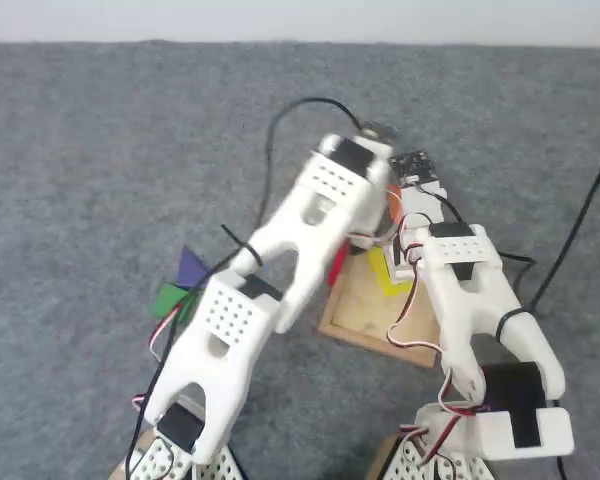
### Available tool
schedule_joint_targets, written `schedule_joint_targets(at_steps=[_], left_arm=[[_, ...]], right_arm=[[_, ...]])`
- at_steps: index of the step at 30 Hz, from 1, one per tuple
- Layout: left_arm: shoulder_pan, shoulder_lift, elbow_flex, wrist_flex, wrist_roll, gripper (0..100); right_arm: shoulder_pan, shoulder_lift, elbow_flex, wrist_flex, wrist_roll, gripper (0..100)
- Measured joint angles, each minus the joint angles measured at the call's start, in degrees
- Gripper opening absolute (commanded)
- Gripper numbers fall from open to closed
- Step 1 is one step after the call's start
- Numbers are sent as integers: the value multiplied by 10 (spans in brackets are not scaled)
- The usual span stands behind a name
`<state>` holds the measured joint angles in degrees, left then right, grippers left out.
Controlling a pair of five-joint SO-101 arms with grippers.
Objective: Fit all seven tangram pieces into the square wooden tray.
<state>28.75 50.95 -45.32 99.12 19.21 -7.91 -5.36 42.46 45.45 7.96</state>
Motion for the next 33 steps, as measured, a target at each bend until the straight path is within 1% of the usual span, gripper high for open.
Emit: schedule_joint_targets(at_steps=[4,9,11,15,19,23,28,33], left_arm=[[8,-1,3,0,0,82],[13,-1,9,-1,-1,80],[13,-1,9,-1,-1,72],[13,6,9,-1,3,14],[12,11,9,-1,4,12],[12,11,9,-1,4,11],[12,4,11,-1,4,11],[13,-52,72,-1,4,11]], right_arm=[[48,-52,24,-8,-14,8],[117,-187,71,-8,-18,8],[126,-248,98,-8,-18,8],[123,-357,156,-8,-18,8],[135,-437,198,-8,-18,8],[153,-471,210,-4,-18,8],[182,-475,210,29,-18,8],[198,-482,207,62,-18,8]])
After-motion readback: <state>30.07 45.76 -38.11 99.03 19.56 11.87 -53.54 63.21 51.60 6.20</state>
